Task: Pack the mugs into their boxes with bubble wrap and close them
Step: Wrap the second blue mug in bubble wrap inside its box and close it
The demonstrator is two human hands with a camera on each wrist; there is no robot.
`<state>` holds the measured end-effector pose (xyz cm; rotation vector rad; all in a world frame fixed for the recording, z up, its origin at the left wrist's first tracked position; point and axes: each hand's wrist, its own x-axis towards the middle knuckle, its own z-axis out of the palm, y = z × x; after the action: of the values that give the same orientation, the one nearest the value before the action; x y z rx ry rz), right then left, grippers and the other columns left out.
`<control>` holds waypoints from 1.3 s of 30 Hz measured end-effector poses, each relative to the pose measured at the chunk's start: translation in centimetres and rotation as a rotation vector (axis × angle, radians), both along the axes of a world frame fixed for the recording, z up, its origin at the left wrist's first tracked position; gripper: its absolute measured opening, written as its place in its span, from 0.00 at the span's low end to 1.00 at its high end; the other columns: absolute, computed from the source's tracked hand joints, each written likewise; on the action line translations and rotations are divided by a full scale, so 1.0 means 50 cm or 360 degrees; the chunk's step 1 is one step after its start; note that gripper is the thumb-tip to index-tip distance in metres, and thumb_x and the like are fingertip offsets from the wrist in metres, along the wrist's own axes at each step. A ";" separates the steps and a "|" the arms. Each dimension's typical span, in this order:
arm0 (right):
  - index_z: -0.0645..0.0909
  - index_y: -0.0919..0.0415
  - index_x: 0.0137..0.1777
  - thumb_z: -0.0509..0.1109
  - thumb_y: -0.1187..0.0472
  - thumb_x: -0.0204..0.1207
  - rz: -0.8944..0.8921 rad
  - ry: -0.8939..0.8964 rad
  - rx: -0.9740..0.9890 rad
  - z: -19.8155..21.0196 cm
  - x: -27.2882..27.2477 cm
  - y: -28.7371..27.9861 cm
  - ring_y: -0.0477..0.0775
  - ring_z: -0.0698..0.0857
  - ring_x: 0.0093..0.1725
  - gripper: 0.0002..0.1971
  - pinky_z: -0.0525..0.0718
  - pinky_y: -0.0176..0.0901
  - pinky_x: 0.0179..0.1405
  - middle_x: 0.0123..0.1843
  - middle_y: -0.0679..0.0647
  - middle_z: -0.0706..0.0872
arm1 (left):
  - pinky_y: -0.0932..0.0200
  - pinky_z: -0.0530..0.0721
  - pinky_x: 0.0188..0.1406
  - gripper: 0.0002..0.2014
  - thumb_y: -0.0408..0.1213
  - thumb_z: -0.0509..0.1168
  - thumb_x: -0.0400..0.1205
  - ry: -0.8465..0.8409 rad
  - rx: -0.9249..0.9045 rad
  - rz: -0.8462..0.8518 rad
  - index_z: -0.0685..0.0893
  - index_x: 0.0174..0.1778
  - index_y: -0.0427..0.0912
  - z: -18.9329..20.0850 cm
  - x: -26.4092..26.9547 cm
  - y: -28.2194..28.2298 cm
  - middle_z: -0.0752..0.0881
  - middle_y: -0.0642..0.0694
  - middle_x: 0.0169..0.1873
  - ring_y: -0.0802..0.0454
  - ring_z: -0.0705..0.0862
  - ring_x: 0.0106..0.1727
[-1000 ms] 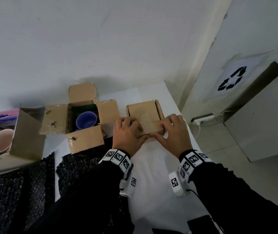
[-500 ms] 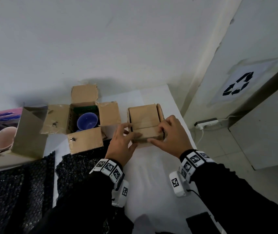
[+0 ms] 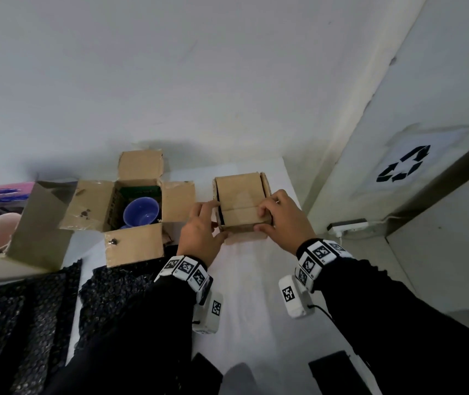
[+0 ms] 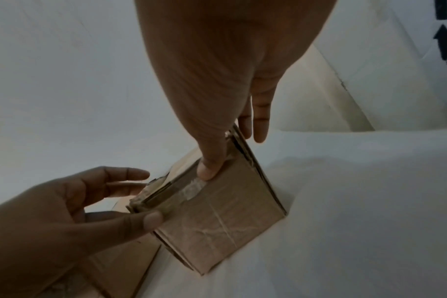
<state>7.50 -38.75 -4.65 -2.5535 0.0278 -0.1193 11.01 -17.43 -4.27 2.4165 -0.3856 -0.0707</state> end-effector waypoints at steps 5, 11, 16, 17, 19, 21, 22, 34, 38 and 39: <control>0.76 0.53 0.46 0.78 0.53 0.68 -0.0119 0.0082 -0.0144 0.019 0.026 0.013 0.54 0.76 0.51 0.14 0.82 0.51 0.45 0.55 0.49 0.72 | 0.49 0.86 0.52 0.27 0.33 0.71 0.78 0.0051 0.0060 -0.0006 0.71 0.71 0.50 0.024 0.015 -0.003 0.75 0.49 0.68 0.53 0.87 0.45; 0.79 0.49 0.48 0.71 0.56 0.69 -0.0246 -0.0102 -0.0480 0.030 -0.007 0.082 0.58 0.68 0.63 0.08 0.66 0.53 0.59 0.58 0.49 0.76 | 0.56 0.86 0.45 0.13 0.45 0.68 0.80 -0.0117 0.0152 -0.0136 0.80 0.60 0.53 0.058 -0.012 0.070 0.82 0.59 0.55 0.64 0.84 0.43; 0.80 0.53 0.49 0.70 0.55 0.71 0.0170 -0.0217 0.0020 0.052 -0.046 0.219 0.54 0.76 0.51 0.08 0.77 0.55 0.51 0.50 0.49 0.80 | 0.79 0.69 0.34 0.07 0.45 0.69 0.79 -0.0275 0.0272 -0.0118 0.84 0.50 0.50 0.089 -0.056 0.203 0.84 0.59 0.43 0.63 0.79 0.36; 0.80 0.54 0.49 0.71 0.56 0.72 0.0284 -0.0195 0.0121 0.055 -0.059 0.257 0.52 0.77 0.49 0.07 0.78 0.54 0.50 0.47 0.49 0.81 | 0.72 0.76 0.36 0.06 0.44 0.69 0.78 -0.0242 0.0249 -0.0123 0.85 0.48 0.50 0.088 -0.064 0.239 0.86 0.57 0.42 0.60 0.82 0.36; 0.81 0.53 0.48 0.72 0.56 0.72 0.0438 -0.0109 0.0193 0.053 -0.090 0.335 0.51 0.79 0.47 0.06 0.79 0.52 0.48 0.45 0.49 0.82 | 0.58 0.84 0.40 0.05 0.44 0.70 0.77 -0.0141 0.0271 -0.0110 0.85 0.46 0.50 0.072 -0.084 0.317 0.87 0.54 0.41 0.55 0.85 0.38; 0.81 0.52 0.48 0.73 0.54 0.72 0.0549 0.0010 0.0177 0.039 -0.120 0.406 0.52 0.80 0.48 0.07 0.80 0.53 0.49 0.45 0.49 0.82 | 0.55 0.83 0.42 0.04 0.44 0.70 0.76 -0.0019 0.0374 -0.0098 0.85 0.44 0.51 0.050 -0.109 0.395 0.87 0.55 0.40 0.54 0.85 0.40; 0.81 0.51 0.50 0.73 0.52 0.73 0.0609 0.0088 0.0155 0.030 -0.137 0.440 0.52 0.80 0.49 0.08 0.80 0.54 0.50 0.46 0.49 0.82 | 0.55 0.83 0.42 0.02 0.44 0.70 0.76 0.0049 0.0430 -0.0101 0.85 0.43 0.52 0.040 -0.124 0.431 0.86 0.55 0.40 0.54 0.85 0.41; 0.80 0.46 0.62 0.70 0.42 0.75 0.0432 0.0371 -0.0420 -0.070 -0.230 0.563 0.57 0.73 0.65 0.17 0.72 0.51 0.60 0.64 0.48 0.77 | 0.51 0.79 0.62 0.27 0.58 0.68 0.75 0.0361 0.0586 -0.0319 0.74 0.68 0.55 -0.075 -0.227 0.574 0.75 0.52 0.64 0.50 0.76 0.66; 0.86 0.53 0.55 0.69 0.49 0.80 0.0251 0.0135 0.0023 -0.062 -0.209 0.531 0.57 0.80 0.54 0.11 0.78 0.53 0.55 0.54 0.51 0.85 | 0.47 0.80 0.62 0.30 0.61 0.61 0.80 0.0333 0.0428 -0.0110 0.68 0.74 0.50 -0.072 -0.221 0.559 0.75 0.48 0.70 0.46 0.78 0.67; 0.85 0.55 0.54 0.67 0.51 0.81 0.0191 0.0071 0.0138 -0.055 -0.205 0.523 0.57 0.81 0.52 0.10 0.79 0.52 0.53 0.51 0.52 0.86 | 0.46 0.80 0.62 0.31 0.63 0.60 0.79 0.0321 0.0436 -0.0091 0.68 0.74 0.50 -0.072 -0.219 0.558 0.76 0.48 0.69 0.46 0.78 0.67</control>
<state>-2.76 -12.62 -7.41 -2.4636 -0.1012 -0.0143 0.05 10.44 -7.88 2.6353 -0.3720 -0.4137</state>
